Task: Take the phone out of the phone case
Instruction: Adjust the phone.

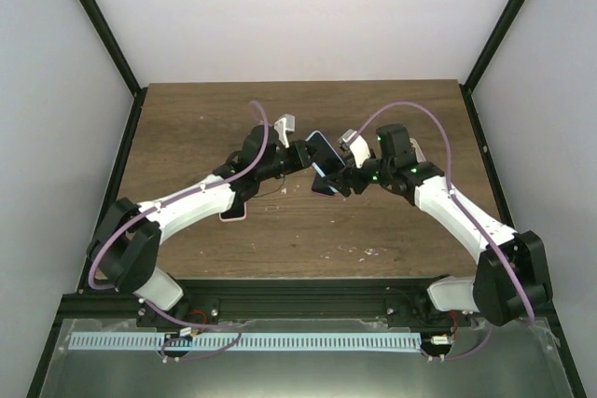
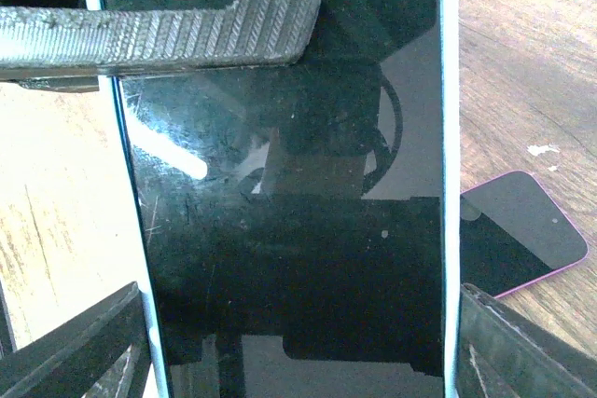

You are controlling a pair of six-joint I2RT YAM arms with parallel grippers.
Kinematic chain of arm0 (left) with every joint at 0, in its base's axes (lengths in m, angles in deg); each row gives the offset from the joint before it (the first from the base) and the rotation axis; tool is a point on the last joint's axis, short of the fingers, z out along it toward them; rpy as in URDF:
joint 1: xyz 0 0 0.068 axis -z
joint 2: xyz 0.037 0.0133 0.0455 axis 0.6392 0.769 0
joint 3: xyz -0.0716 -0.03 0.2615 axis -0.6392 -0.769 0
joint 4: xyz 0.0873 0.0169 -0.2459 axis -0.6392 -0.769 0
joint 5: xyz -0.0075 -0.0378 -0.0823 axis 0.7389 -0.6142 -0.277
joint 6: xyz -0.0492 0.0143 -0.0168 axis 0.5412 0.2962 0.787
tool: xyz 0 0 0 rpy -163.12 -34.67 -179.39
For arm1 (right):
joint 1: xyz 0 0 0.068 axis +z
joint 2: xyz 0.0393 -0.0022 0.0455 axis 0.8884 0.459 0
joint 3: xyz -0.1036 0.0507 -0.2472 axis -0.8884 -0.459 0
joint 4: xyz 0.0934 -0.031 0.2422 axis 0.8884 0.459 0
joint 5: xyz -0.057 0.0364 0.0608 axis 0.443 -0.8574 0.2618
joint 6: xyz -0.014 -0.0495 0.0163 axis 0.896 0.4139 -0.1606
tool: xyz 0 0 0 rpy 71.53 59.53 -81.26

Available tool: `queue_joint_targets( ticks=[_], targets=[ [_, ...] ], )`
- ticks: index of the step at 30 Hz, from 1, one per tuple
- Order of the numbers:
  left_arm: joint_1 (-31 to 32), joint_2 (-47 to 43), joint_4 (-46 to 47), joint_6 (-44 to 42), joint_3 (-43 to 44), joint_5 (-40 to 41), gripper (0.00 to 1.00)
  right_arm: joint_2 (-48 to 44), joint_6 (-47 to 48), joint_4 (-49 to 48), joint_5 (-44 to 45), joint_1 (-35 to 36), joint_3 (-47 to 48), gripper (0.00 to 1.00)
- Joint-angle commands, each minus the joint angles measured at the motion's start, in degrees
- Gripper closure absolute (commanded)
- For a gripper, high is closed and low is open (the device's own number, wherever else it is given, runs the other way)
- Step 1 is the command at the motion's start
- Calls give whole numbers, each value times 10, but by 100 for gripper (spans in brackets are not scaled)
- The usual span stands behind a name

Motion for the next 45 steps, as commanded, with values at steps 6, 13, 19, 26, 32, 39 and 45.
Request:
queue_joint_targets(
  ticks=[6,13,19,26,32,39,45],
  targets=[
    [0,-2,-8,-23,18,-54,93,-17,12,-26,-18,3,7,41],
    [-45,-65,-108,-126,16,-84,100,-12,77,62,-71,3,52,7],
    [-105,-124,-269,-302,68,-191,100,-64,114,113,-176,3,16,0],
    [-118,-181,-251,-427,50,-391,100,-31,253,242,-339,4,33,0],
    [-118,-187,-160,-411,5,-484,100,-45,338,292,-339,16,42,17],
    [-120,-182,-111,-399,-33,-535,100,-58,343,309,-278,83,57,31],
    [-119,-209,-108,-404,-43,-538,100,-47,307,302,-296,91,71,50]
  ],
)
